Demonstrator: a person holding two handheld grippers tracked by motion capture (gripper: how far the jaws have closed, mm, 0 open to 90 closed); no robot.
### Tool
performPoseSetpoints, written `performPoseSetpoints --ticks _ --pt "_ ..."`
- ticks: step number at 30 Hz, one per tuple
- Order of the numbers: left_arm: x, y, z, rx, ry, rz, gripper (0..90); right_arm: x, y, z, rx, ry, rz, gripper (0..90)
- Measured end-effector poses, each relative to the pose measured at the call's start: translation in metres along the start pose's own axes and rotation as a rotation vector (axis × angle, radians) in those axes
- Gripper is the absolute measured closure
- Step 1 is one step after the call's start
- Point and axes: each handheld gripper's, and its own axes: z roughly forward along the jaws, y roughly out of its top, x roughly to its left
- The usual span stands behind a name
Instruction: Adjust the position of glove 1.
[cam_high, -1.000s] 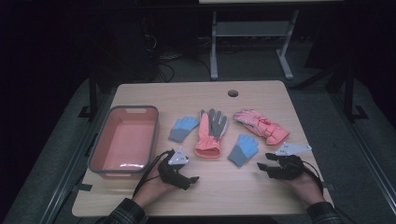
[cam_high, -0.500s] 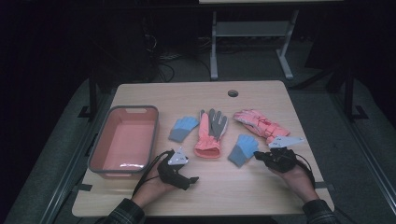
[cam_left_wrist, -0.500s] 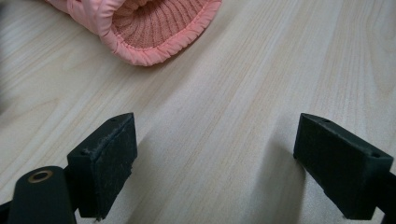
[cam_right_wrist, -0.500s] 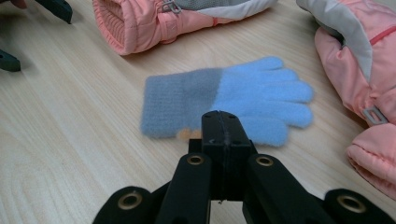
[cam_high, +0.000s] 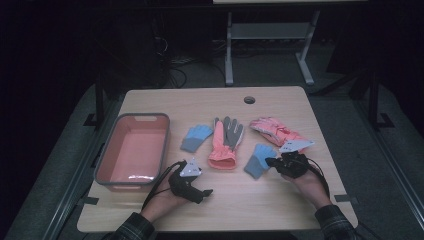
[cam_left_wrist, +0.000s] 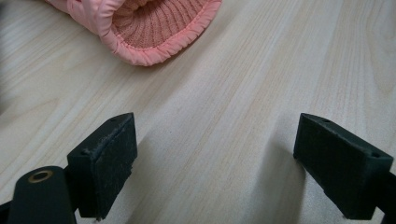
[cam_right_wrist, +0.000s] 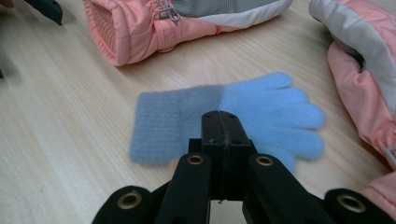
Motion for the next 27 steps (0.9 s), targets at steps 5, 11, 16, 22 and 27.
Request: performPoseSetpoints --ticks 5,11,16,22,27 --pt "0.000 0.000 0.000 0.006 -0.001 0.001 12.6 -0.003 0.005 0.009 0.001 0.000 0.002 89.8" --pt "0.000 0.000 0.000 0.005 -0.001 0.001 12.6 -0.006 0.008 0.021 0.018 0.000 -0.001 89.8" --pt "0.000 0.000 0.000 0.004 -0.001 0.000 12.6 -0.010 0.008 0.030 0.030 0.012 0.012 89.8" --pt "0.000 0.000 0.000 0.003 -0.001 0.001 12.7 -0.011 0.005 0.038 0.062 0.006 -0.007 89.9" --pt "0.000 0.000 -0.001 0.005 0.001 0.004 12.8 -0.009 0.004 0.038 0.064 0.008 0.001 89.8"
